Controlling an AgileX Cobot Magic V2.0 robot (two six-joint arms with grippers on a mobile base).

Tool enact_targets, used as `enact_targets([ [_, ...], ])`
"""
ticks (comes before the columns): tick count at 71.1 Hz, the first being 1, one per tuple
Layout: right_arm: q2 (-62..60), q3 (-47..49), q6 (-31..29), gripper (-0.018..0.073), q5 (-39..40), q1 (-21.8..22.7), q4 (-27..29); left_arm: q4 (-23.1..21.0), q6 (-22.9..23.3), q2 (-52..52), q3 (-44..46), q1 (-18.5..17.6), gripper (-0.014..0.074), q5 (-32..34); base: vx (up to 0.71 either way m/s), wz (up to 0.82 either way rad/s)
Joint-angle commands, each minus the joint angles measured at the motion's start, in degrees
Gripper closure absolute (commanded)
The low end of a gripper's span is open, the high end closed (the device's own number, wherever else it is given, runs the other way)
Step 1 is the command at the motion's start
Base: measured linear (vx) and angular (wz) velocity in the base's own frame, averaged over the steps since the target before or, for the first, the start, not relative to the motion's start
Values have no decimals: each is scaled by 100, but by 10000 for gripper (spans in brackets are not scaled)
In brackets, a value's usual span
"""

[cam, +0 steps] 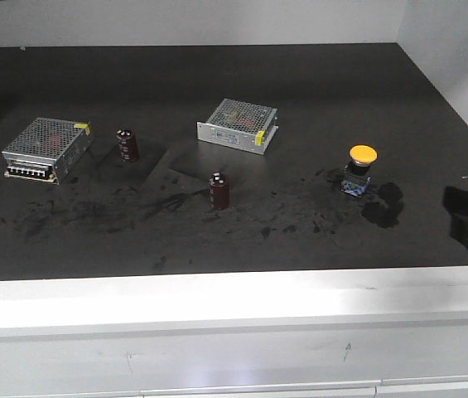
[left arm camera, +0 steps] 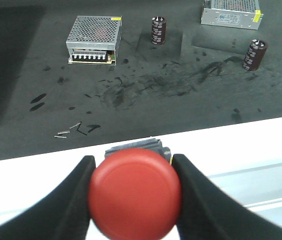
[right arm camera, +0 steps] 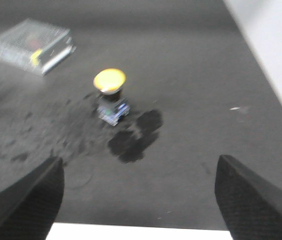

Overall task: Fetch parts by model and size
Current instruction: 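Lift the red-capped button with the left gripper, then lower the right gripper onto the yellow-capped button and close it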

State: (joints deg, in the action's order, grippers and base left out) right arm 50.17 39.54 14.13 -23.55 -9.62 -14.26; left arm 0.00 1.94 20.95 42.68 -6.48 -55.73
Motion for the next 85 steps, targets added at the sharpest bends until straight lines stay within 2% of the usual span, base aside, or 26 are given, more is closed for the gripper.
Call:
enact_targets([
  [1, 455, 643, -154, -19, -100, -225, -67, -50, 46, 61, 148, -23, 602, 462, 0, 0],
  [8, 1078, 1379, -161, -18, -728, -350, -7, -50, 46, 61, 148, -23, 602, 462, 0, 0],
  [28, 2870, 3964, -161, -18, -2402, -338, 484, -50, 46, 61, 148, -23, 602, 462, 0, 0],
  [45, 4302, 5805, -188, -18, -3502, -332, 618, -50, 46, 61, 148, -23, 602, 457, 0, 0],
  [66, 5557, 6968, -235, -18, -4075, -332, 666, -50, 46, 61, 148, -23, 602, 457, 0, 0],
  [85, 6192, 7341, -203, -18, -4179, -332, 568, -50, 46, 61, 148, -23, 602, 451, 0, 0],
])
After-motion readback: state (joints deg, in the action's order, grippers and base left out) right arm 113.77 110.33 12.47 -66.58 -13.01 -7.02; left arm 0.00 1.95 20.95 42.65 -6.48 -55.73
